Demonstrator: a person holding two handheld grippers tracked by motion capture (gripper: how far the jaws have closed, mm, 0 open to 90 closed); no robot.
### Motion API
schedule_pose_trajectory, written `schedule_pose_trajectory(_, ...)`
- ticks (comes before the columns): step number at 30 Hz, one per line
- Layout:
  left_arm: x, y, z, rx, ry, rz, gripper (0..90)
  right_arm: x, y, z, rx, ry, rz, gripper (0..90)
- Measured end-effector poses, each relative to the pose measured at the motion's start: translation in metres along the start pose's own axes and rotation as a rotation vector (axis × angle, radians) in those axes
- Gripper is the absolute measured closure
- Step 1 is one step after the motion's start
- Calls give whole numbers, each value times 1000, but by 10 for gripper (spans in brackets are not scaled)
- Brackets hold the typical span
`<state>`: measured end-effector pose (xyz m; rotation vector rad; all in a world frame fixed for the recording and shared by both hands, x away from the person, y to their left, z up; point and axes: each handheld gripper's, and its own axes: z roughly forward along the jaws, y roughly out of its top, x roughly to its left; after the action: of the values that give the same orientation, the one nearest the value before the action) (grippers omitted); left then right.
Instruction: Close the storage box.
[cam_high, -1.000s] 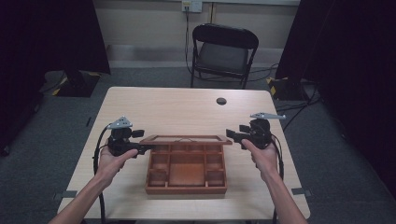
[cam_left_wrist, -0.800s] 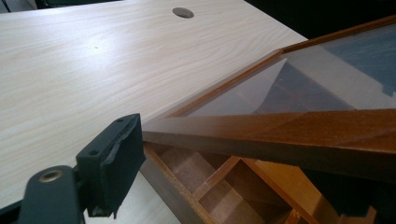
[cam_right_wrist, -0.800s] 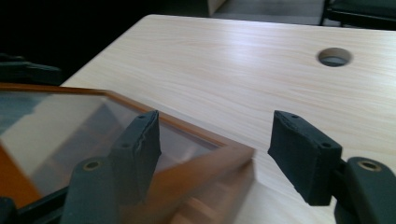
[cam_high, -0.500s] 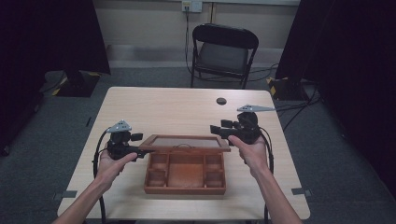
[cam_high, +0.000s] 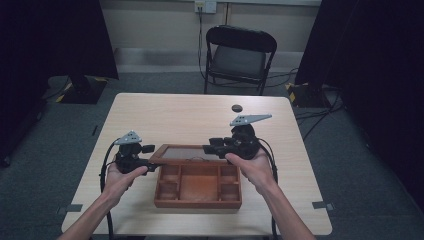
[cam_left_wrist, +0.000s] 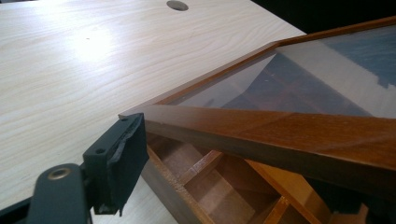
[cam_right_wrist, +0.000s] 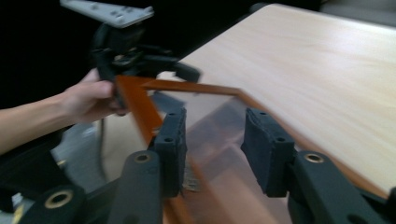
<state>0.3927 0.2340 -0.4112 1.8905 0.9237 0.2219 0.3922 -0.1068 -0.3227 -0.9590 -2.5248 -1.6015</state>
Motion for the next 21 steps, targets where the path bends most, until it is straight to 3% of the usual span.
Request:
schedule_pose_trajectory(2, -1, 0, -1, -9, -18, 11, 199, 7, -1, 9, 42, 47, 2, 626)
schedule_pose_trajectory(6, -1, 0, -1, -10, -17, 9, 201, 10, -4, 18, 81, 60, 16, 676)
schedule_pose_trajectory(19, -2, -4, 0, 13, -32, 30, 216, 5, -8, 26, 108, 106, 47, 709)
schedule_pose_trajectory(21, -1, -4, 0, 24, -30, 33, 226, -1, -12, 29, 117, 135, 90, 708)
